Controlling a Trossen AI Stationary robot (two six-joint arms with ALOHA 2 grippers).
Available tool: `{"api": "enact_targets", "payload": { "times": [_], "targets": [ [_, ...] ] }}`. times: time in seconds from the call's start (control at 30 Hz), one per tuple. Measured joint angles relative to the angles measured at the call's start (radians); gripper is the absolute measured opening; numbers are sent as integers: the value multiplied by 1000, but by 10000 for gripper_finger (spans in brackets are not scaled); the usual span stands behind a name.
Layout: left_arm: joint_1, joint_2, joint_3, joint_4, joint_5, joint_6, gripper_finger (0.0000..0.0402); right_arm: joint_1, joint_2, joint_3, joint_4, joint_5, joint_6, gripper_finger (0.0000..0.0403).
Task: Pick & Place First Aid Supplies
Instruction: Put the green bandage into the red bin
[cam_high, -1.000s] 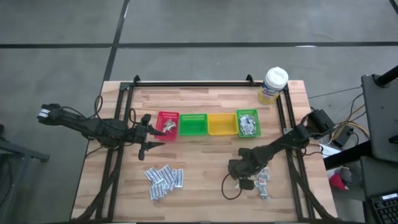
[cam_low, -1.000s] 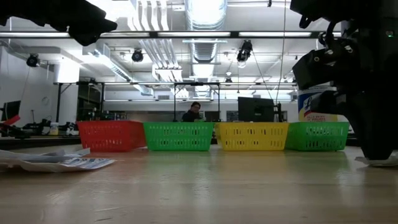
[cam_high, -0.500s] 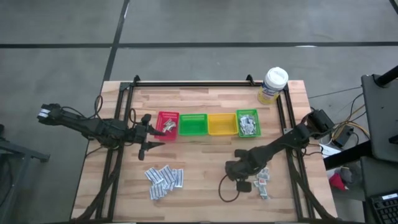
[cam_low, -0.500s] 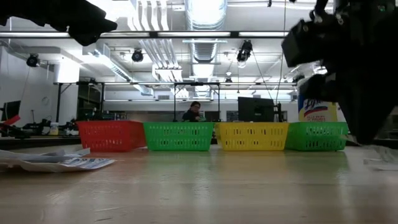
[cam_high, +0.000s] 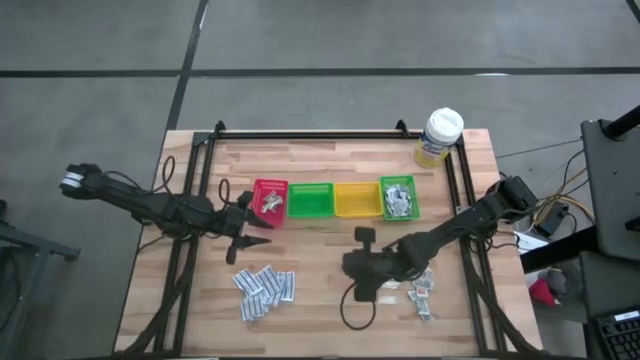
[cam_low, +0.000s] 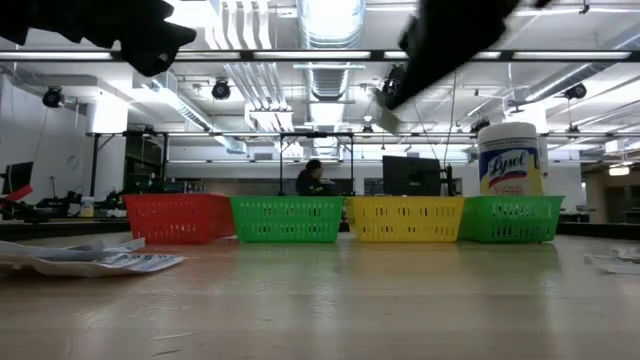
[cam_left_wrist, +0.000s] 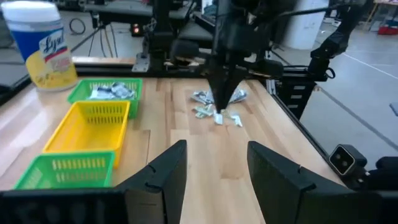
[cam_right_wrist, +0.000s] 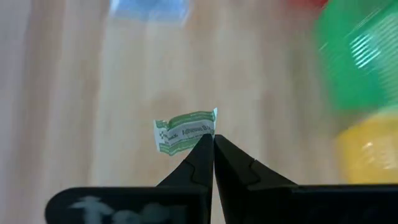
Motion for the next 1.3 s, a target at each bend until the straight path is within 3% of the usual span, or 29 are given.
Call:
{"api": "enact_targets", "payload": {
  "times": [0.27, 0.57, 0.77, 0.93, 1.3],
  "targets": [
    [0, 111, 0, 160, 9, 79, 165, 0, 0, 4, 308, 544, -112, 8],
    [0, 252, 0, 388, 3, 170, 165, -3, 33, -13, 626, 782, -243, 8],
    [0, 361, 0, 537, -55, 256, 165, -3, 80, -13, 806, 811, -333, 8],
    [1, 420, 0, 633, -64, 281, 165, -5, 99, -14, 850, 828, -355, 8],
    [1, 505, 63, 658, -113, 324, 165, -14, 109, -14, 901, 745, -360, 8]
  ]
}}
